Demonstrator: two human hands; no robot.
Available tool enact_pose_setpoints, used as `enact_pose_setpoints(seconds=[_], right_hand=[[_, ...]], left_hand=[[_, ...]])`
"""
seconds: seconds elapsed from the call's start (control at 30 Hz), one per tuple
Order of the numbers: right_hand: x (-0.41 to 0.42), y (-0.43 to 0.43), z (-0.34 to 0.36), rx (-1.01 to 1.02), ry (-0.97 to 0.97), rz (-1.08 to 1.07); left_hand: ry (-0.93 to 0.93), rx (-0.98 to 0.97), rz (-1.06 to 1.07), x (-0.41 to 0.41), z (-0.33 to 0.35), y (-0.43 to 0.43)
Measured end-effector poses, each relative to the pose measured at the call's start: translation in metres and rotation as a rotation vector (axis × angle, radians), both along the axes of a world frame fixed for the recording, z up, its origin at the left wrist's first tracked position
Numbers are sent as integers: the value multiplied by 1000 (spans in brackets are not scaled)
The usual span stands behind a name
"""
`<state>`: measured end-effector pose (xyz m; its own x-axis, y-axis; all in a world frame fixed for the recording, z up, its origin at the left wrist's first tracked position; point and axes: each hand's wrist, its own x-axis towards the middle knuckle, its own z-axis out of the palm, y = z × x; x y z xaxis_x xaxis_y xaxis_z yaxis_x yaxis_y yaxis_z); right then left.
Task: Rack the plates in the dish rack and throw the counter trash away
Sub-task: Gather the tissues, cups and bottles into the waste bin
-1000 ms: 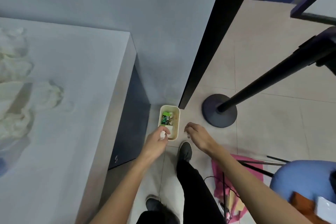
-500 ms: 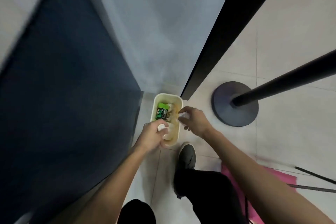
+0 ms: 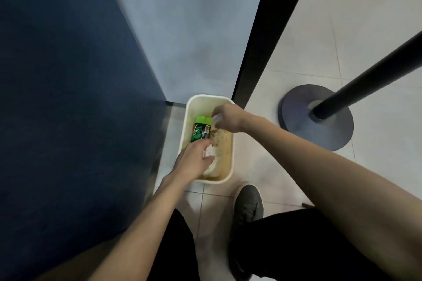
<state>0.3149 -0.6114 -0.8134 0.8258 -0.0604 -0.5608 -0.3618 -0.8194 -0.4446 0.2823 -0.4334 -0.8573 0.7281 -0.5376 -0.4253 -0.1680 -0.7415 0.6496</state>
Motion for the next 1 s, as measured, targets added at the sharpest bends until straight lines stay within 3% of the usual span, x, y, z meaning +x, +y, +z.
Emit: enact_pose_setpoints(seconds=[0.13,0.33,0.43,0.53,0.83,1.0], right_hand=[[0,0,1,27,135,-14],[-1,-12,10,-11,3,-45],[-7,-18,12,-6,-12,-83],[-11,-19,10,-2,-15,-97],[-25,-22,5,18,-71,-107],[-25,-29,2,181,-68,-223]], left_hand=[[-34,-71,-3,-7,-13,7],[-173,-140,12,-19,-10,22],[-119,-81,-85,-31,-7,29],[-239,40,-186,-38,-13,29],[-280,104,-175,-36,-14,22],[-277,108,-193,-34,-21,20]])
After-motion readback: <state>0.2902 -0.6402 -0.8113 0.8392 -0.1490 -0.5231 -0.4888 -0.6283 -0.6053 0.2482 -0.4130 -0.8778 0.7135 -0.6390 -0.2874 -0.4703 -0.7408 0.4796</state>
